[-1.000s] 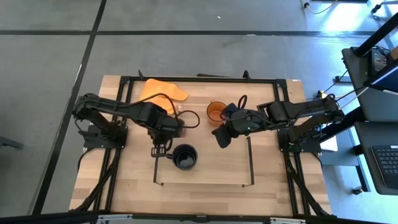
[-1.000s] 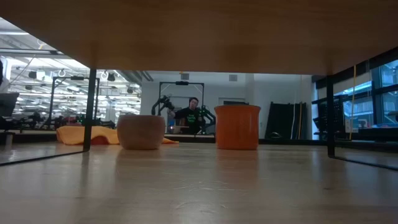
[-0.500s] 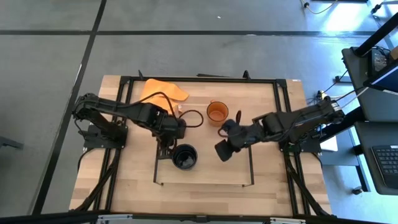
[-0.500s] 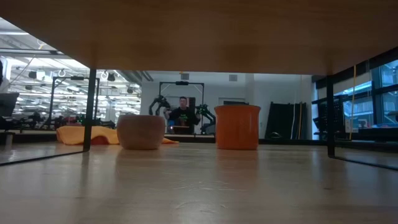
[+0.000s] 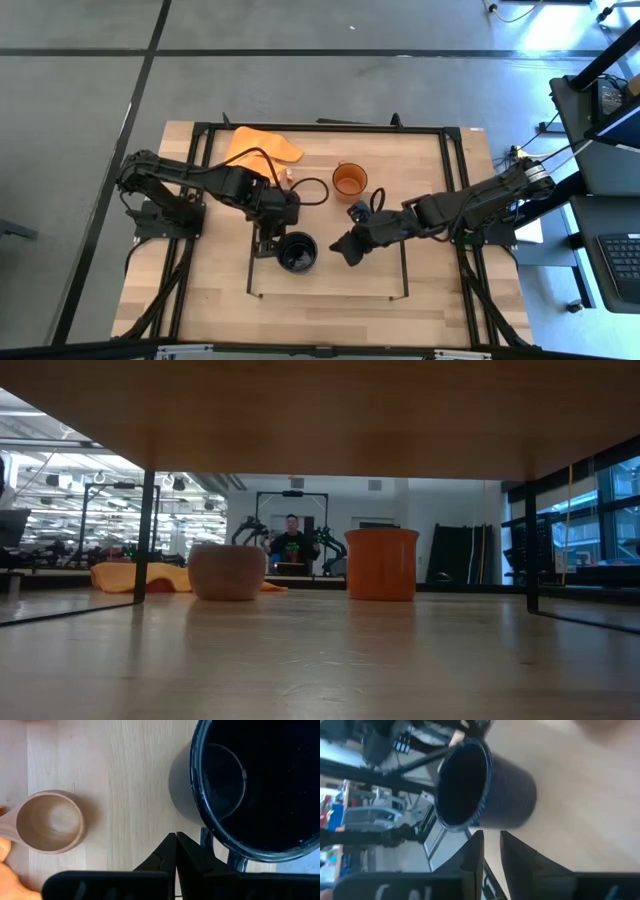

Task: Stack small to large cups/mugs on shelf
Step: Put the dark blue mug on the shelf

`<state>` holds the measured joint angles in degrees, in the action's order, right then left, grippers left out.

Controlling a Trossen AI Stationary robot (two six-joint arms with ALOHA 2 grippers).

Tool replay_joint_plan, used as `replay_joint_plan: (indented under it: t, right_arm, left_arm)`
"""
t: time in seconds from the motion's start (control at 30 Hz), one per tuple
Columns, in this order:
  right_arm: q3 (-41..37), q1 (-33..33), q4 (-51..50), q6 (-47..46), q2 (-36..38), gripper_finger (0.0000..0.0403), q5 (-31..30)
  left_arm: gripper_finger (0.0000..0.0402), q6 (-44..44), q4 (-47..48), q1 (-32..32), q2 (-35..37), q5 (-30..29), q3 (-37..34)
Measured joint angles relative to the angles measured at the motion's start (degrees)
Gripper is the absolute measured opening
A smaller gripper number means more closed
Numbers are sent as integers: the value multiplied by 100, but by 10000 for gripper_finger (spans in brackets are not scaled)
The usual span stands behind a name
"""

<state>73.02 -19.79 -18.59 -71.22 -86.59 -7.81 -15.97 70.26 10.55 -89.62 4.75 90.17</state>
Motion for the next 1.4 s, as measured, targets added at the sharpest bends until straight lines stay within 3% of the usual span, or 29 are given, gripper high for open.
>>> replay_joint_plan:
  t: [0.4, 0.8, 1.07, 1.23, 1.4]
  right_arm:
    - [-776, -6, 497, -479, -9, 65, 607]
    - [-781, -70, 1429, 1446, -9, 65, 312]
    - [-781, -11, 1817, 1489, -22, 55, 340]
    - [-777, 84, 1805, 1443, -266, 24, 978]
    - [-777, 92, 1807, 1456, -420, 8, 890]
  left_arm:
    - [3, -39, 30, -3, 0, 92, -346]
    - [4, -39, 89, -3, -4, 94, -529]
    - [4, -155, 93, -10, -4, 247, -529]
    - [2, -195, 56, -3, -4, 267, -529]
    - [2, -213, -200, -3, -4, 356, -529]
